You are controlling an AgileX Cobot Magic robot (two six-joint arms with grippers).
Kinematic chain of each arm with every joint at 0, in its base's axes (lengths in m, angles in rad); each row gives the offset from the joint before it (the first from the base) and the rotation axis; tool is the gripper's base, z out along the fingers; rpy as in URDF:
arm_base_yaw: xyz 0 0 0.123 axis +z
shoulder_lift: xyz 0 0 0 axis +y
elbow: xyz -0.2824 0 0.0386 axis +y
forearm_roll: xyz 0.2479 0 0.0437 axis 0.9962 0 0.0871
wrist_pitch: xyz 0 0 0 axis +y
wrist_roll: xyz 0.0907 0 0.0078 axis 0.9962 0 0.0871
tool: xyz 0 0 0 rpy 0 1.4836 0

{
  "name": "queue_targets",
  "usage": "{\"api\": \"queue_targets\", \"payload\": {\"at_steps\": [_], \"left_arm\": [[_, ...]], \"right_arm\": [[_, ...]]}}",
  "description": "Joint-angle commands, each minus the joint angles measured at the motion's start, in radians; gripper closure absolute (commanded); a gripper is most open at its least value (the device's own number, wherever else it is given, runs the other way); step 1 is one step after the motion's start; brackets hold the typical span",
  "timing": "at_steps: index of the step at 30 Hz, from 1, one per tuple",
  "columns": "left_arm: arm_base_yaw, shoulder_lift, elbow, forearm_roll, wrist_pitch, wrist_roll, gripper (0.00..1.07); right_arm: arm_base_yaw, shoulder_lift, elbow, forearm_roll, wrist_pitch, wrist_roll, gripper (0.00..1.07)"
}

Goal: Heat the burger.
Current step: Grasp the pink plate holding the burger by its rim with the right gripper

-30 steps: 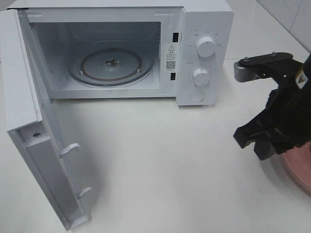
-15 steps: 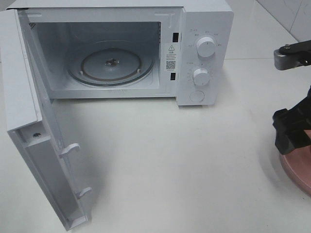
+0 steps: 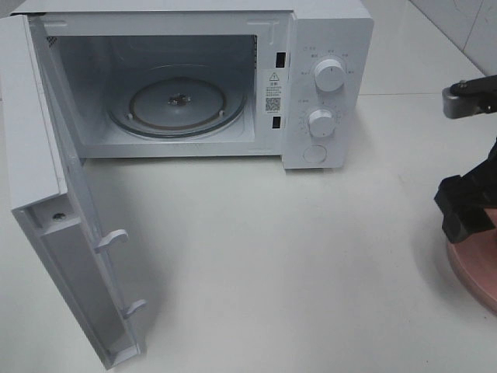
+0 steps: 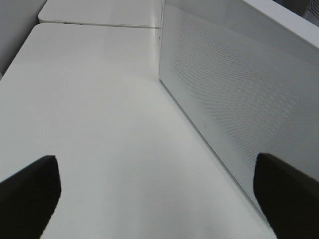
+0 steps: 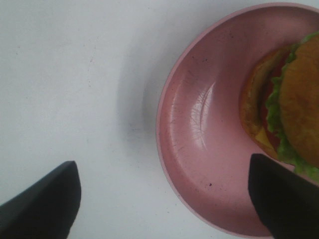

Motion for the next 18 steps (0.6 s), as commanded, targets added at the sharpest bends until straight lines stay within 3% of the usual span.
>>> {"api": "queue_targets", "payload": {"at_steps": [1,18], "left_arm": [[-0.006,-0.020,0.002,-0.003,-0.010,-0.008,0.09],[-0.006,-0.020,0.002,-0.003,-0.010,-0.008,0.09]], "right_arm": [[-0.006,0.048,0.046,-0.010,-0.092,0.007,0.23],[-0.038,0.243,0.069,-0.014,-0.242,0.007,0.31]]}}
